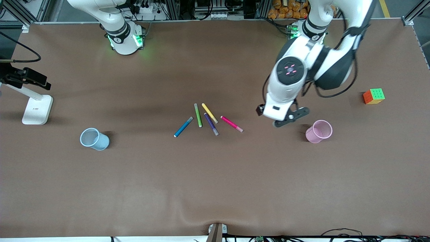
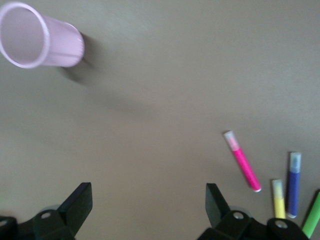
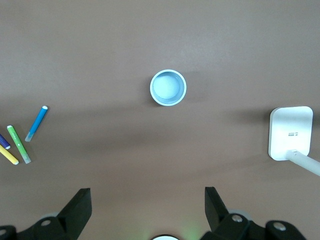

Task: Place pink and blue markers in matching cups
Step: 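Reach the left gripper toward the pink marker among the markers, then grasp the pink marker with the left gripper while the right gripper reaches markers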

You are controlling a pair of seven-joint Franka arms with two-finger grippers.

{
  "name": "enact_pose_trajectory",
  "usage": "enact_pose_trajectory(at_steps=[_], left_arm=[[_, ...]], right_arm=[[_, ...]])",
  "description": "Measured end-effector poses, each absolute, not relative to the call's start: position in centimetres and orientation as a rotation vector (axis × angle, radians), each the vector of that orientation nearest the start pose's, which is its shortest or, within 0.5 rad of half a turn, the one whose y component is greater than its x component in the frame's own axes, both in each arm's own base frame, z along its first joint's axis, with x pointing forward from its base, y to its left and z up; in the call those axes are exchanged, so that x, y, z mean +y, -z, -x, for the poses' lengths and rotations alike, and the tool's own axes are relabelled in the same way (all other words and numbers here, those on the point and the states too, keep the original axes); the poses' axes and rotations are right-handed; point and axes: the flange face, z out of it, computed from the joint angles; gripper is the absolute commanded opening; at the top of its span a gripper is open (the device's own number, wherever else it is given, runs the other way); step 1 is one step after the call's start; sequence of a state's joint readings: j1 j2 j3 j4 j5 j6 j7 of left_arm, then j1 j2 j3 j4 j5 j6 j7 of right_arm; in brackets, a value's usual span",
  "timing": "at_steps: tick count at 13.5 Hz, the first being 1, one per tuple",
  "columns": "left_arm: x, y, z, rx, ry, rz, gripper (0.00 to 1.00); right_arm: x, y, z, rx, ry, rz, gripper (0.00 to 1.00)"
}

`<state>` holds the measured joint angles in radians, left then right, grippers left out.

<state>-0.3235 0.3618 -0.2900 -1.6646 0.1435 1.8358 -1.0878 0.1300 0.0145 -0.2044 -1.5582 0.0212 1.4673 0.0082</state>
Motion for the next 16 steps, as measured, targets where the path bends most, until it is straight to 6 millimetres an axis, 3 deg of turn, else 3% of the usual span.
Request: enact_pose_trajectory(at_steps=[2, 5, 13, 16], left_arm=[[-36.2, -36.6, -53.7, -0.732, -0.139, 2.904, 1.00], [-37.7, -33.2, -54.5, -0.868, -0.136, 2.896, 1.00], [-41.6, -26.0, -55.1, -1.220, -0.091, 2.909, 1.00], [-43.0, -23.7, -55.2, -1.278, -0.109, 2.900, 1.00]], right_arm=[[-3.7, -59.9, -55.4, 0.130, -0.202, 3.117, 1.00], [-3.8, -58.5, -56.2, 0.137, -0.230, 3.120, 1.00], [-1.6, -58.6, -56.6, 0.175, -0.200, 3.097, 1.00], [0.3, -58.1, -57.4, 0.204, -0.174, 3.052, 1.00]])
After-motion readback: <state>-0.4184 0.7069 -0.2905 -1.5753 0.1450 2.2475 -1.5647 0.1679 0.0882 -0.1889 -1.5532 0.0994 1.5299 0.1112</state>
